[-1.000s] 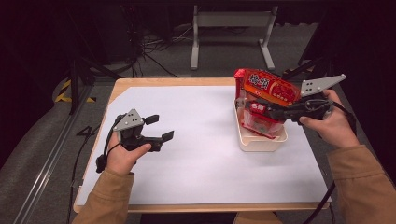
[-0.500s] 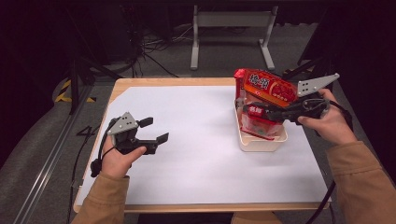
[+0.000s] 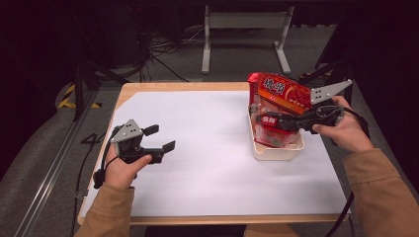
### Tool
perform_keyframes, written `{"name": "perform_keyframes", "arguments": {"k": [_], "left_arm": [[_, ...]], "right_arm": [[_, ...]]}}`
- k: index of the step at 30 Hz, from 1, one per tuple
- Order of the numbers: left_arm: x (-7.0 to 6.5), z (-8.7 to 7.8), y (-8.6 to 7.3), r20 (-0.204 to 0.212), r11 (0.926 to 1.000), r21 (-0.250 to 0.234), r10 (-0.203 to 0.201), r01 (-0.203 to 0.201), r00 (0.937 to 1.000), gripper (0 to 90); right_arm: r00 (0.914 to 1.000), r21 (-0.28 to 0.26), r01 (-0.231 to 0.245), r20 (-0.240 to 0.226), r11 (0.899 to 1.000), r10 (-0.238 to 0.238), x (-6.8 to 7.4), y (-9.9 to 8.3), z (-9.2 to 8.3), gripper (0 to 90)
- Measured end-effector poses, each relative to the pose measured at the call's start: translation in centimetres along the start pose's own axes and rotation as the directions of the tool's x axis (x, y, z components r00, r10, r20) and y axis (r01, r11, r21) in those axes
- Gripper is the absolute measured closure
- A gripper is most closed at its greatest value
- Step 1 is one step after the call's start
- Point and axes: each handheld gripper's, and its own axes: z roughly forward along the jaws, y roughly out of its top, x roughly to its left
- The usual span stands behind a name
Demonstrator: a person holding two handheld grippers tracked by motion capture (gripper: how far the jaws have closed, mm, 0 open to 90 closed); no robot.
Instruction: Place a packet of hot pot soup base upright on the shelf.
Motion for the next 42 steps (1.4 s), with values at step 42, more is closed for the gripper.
{"name": "perform_keyframes", "arguments": {"k": [42], "left_arm": [[0.0, 0.5, 0.0, 0.011, 1.0000, 0.005, -0.001, 0.001, 0.9999, 16.2]], "right_arm": [[0.9991, 0.067, -0.027, 0.033, 0.997, 0.025, -1.6, -2.6, -1.1, 84.7]]}}
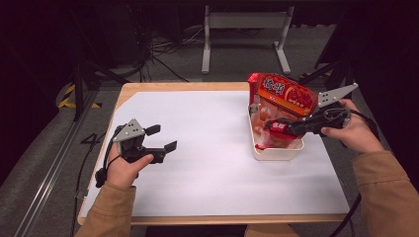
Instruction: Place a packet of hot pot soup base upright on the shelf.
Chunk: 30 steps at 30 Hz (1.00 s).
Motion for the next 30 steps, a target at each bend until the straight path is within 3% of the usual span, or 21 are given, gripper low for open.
{"name": "perform_keyframes", "arguments": {"k": [11, 14, 25, 30], "left_arm": [[0.0, 0.0, 0.0, -0.001, 1.0000, 0.001, 0.001, -0.001, 1.0000, 16.2], [0.0, 0.1, 0.0, -0.002, 1.0000, 0.002, 0.005, -0.005, 1.0000, 16.2], [0.0, 0.1, 0.0, 0.000, 1.0000, 0.002, 0.006, -0.006, 1.0000, 16.2], [-0.1, 0.0, 0.0, 0.001, 1.0000, 0.001, 0.000, 0.000, 1.0000, 16.2]], "right_arm": [[0.9973, 0.028, 0.052, 0.051, 0.998, -0.053, 0.4, 0.2, -1.1, 89.9], [0.9976, 0.027, 0.050, 0.046, 0.998, -0.051, 0.5, 0.3, -1.4, 89.6], [0.9959, 0.053, 0.087, 0.020, 0.995, -0.088, 0.6, 0.6, 0.6, 89.8], [0.9899, 0.079, 0.127, 0.054, 0.989, -0.131, 0.9, 1.1, -0.5, 89.9]]}}
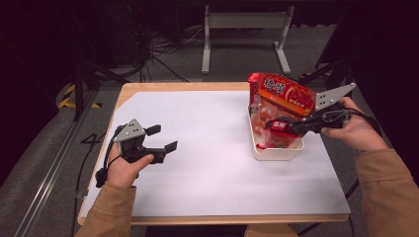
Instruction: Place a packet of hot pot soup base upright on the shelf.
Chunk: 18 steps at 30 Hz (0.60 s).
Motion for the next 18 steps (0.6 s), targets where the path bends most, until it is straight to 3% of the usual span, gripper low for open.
{"name": "perform_keyframes", "arguments": {"k": [6, 12, 18], "left_arm": [[0.0, 0.1, 0.0, 0.000, 1.0000, 0.001, 0.006, -0.006, 1.0000, 16.2], [0.0, 0.1, 0.0, 0.001, 1.0000, 0.002, 0.003, -0.003, 1.0000, 16.2], [0.1, 0.1, -0.1, 0.003, 1.0000, 0.002, 0.003, -0.003, 1.0000, 16.2]], "right_arm": [[1.0000, -0.001, -0.006, -0.002, 1.000, 0.006, -0.3, -0.2, -0.3, 89.4], [0.9990, 0.016, 0.038, -0.023, 0.999, -0.038, 0.0, 0.3, 0.9, 89.1], [0.9977, 0.045, 0.066, -0.020, 0.997, -0.065, 0.2, 0.8, 0.0, 89.9]]}}
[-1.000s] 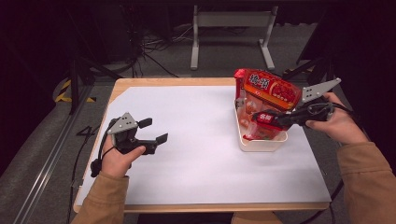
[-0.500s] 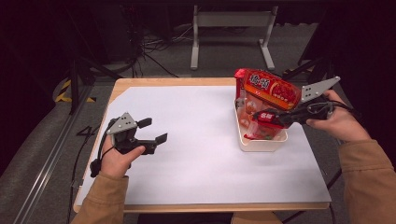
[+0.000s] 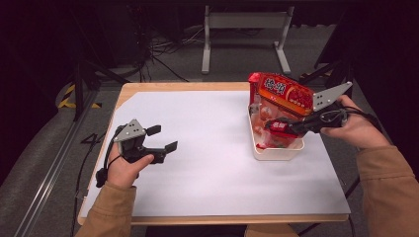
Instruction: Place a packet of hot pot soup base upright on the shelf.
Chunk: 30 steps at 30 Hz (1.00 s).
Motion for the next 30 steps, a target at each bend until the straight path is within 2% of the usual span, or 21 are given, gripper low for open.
{"name": "perform_keyframes", "arguments": {"k": [4, 8, 12, 13, 15, 21, 26, 28, 29, 30], "left_arm": [[0.0, 0.0, 0.0, 0.000, 1.0000, 0.000, 0.000, 0.000, 1.0000, 16.2], [-0.1, 0.1, 0.0, 0.000, 1.0000, 0.007, 0.002, -0.002, 1.0000, 16.2], [0.0, 0.1, 0.0, 0.000, 0.9999, 0.007, 0.009, -0.009, 1.0000, 16.2], [-0.1, 0.1, 0.0, 0.001, 1.0000, 0.001, 0.000, 0.000, 1.0000, 16.2], [0.0, 0.0, 0.0, 0.000, 1.0000, 0.002, -0.003, 0.003, 1.0000, 16.2], [0.1, -0.1, -0.1, -0.001, 1.0000, -0.003, -0.008, 0.008, 1.0000, 16.2], [0.1, -0.2, 0.0, -0.003, 1.0000, -0.002, 0.000, 0.000, 1.0000, 16.2], [0.0, -0.2, 0.0, -0.001, 0.9999, -0.005, -0.010, 0.010, 1.0000, 16.2], [0.0, -0.3, 0.0, -0.001, 0.9999, -0.005, -0.011, 0.011, 0.9999, 16.2], [0.1, -0.3, 0.0, -0.004, 1.0000, -0.006, -0.006, 0.006, 1.0000, 16.2]], "right_arm": [[0.9996, 0.003, 0.016, 0.023, 1.000, -0.017, -0.1, 0.2, -1.0, 89.8], [0.9994, 0.028, 0.033, 0.010, 0.999, -0.033, -0.3, 0.6, -1.0, 89.6], [0.9984, 0.100, 0.052, -0.027, 0.994, -0.049, -0.5, 1.6, 0.7, 89.5], [0.9983, 0.107, 0.051, -0.033, 0.993, -0.048, -0.5, 1.6, 1.1, 89.5], [0.9979, 0.113, 0.039, -0.056, 0.993, -0.033, -0.4, 1.3, 2.1, 89.5], [0.9966, 0.146, 0.001, -0.082, 0.989, 0.011, -0.2, -0.4, 3.9, 88.5], [0.9973, 0.123, -0.019, -0.068, 0.992, 0.028, 0.0, -1.1, 3.2, 82.4], [0.9981, 0.097, -0.031, -0.051, 0.995, 0.036, 0.1, -1.3, 2.8, 75.1], [0.9990, 0.077, -0.025, -0.035, 0.997, 0.028, 0.2, -1.3, 2.6, 69.5], [0.9991, 0.043, -0.040, -0.012, 0.998, 0.041, 0.3, -1.4, 2.3, 63.9]]}}
